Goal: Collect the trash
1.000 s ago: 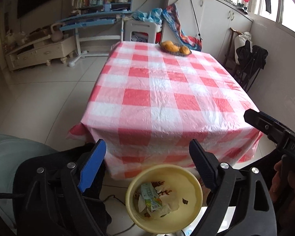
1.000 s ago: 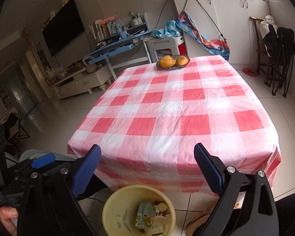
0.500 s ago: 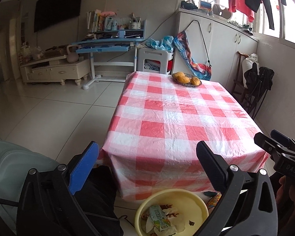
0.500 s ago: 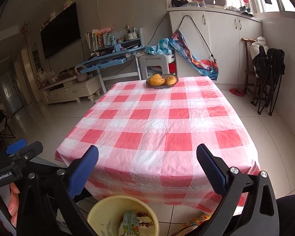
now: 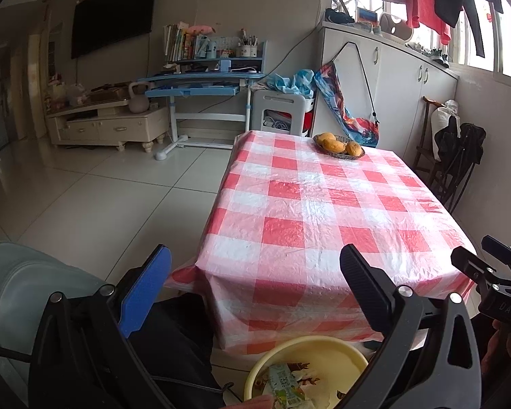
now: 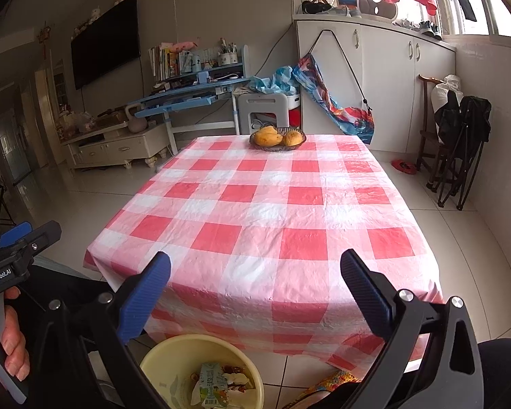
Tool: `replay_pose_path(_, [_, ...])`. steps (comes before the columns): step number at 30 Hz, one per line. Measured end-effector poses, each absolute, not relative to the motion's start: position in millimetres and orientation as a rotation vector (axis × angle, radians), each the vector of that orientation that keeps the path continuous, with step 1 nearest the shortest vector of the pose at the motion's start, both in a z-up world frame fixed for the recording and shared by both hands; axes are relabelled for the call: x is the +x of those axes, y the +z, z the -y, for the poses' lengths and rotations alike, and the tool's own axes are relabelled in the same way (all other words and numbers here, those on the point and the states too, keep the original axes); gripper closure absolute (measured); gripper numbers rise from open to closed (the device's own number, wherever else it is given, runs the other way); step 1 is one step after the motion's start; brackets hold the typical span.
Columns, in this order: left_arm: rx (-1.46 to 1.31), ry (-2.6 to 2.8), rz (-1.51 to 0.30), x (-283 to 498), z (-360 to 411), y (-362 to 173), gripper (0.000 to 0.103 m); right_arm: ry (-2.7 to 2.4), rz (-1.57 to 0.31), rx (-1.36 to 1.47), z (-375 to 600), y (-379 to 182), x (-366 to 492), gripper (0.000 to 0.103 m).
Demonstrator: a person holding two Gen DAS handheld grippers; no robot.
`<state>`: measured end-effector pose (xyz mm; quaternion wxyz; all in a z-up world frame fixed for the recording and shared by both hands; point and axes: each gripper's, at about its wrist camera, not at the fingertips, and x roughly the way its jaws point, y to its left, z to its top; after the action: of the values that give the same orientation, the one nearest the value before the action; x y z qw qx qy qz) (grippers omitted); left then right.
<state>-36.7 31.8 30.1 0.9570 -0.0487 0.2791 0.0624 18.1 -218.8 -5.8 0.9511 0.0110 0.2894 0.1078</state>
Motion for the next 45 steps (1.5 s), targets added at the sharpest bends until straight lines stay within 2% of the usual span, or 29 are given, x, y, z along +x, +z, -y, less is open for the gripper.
replay_pose_path(45, [-0.123,0.155,-0.539,-35.3,-37.1,31.0,0.007,0.207,-0.593,0.006,217.4,-9.3,18.9,0.008])
